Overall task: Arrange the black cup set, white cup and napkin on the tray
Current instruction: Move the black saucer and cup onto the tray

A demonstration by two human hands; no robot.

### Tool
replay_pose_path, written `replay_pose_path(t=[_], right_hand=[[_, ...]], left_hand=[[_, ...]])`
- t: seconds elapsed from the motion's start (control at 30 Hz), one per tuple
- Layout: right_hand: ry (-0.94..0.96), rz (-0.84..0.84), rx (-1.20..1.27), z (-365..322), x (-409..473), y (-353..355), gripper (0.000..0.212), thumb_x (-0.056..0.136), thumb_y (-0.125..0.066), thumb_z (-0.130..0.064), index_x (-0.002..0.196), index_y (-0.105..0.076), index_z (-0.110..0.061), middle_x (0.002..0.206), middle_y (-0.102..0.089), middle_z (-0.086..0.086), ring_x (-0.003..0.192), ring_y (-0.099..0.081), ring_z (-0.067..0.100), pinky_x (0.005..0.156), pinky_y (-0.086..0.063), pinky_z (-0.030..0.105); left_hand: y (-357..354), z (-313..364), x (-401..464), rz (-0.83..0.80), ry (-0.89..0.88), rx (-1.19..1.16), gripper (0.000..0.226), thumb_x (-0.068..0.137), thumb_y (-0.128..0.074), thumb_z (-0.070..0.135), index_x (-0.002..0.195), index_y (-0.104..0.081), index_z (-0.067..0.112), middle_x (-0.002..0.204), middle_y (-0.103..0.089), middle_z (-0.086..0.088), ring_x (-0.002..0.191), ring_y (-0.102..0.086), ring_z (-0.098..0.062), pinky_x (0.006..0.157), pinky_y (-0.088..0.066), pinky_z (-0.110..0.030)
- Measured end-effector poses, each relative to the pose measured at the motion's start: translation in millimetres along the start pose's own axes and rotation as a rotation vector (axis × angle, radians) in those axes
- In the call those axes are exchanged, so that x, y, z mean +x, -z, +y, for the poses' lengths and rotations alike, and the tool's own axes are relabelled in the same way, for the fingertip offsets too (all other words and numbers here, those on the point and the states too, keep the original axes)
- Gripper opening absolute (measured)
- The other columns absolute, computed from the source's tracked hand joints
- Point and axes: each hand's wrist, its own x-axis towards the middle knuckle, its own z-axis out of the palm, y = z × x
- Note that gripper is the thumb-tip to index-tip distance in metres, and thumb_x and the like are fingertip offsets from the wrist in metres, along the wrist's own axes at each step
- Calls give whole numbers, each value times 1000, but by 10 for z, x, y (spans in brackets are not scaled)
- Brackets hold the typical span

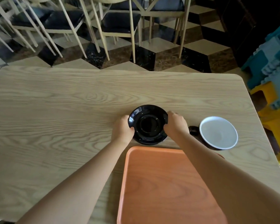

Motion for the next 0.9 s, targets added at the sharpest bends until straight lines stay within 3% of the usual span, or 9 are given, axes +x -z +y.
replay_pose_path(t=[0.1,0.17,0.27,0.43,0.5,0.6,0.67,0.83,0.9], right_hand=[[-6,33,192,12,-67,59,31,78,-45,4,103,-60,-7,98,-68,17,82,-57,35,65,-45,33],[16,66,325,35,-193,109,35,77,-48,2,105,-63,-12,96,-70,11,88,-60,33,72,-47,33],[51,71,417,119,-453,142,35,76,-57,-4,106,-66,-20,88,-67,-1,76,-60,20,65,-43,25],[1,56,559,368,-928,9,35,74,-62,1,99,-69,-22,84,-72,-3,65,-68,13,68,-57,32],[-26,31,620,441,-1087,-41,38,74,-60,5,92,-68,-28,80,-71,-5,55,-67,7,59,-58,25],[-63,-18,637,550,-1241,-122,38,75,-60,5,97,-68,-26,85,-73,2,61,-70,19,67,-60,41],[-78,-31,643,609,-1296,-162,39,75,-59,6,97,-69,-25,84,-74,2,61,-70,21,68,-59,45],[-115,-88,692,699,-1382,-229,45,74,-55,9,95,-69,-28,79,-74,-1,57,-70,17,62,-61,39],[-120,-93,703,708,-1390,-241,51,74,-54,10,87,-68,-37,77,-74,2,58,-70,16,60,-61,37]], left_hand=[[121,-34,-85,-25,87,-254,37,77,-46,-15,97,-65,10,69,-59,-2,70,-63,-33,66,-59,-38],[225,-79,-196,-56,173,-450,47,81,-46,-16,114,-62,13,72,-56,6,63,-61,-17,51,-57,-21],[369,-192,-404,-171,235,-584,51,85,-48,-11,127,-53,18,80,-59,-1,66,-63,-15,52,-54,-15],[416,-324,-831,-195,193,-558,53,85,-54,-7,105,-59,42,67,-64,12,57,-67,-4,53,-54,-14],[383,-370,-970,-209,186,-505,51,84,-56,-6,114,-59,36,73,-63,8,56,-66,-5,52,-53,-14],[336,-435,-1123,-247,200,-430,49,84,-58,-5,125,-54,23,83,-63,0,56,-66,-7,53,-53,-15],[306,-453,-1186,-255,196,-380,49,83,-60,-4,125,-55,21,86,-64,-2,57,-66,-12,53,-54,-16],[241,-470,-1289,-246,164,-270,49,81,-62,-3,123,-57,21,80,-61,4,57,-68,-20,56,-58,-24],[228,-469,-1302,-242,157,-246,49,82,-62,-2,124,-56,22,82,-61,4,58,-70,-22,55,-58,-23]])
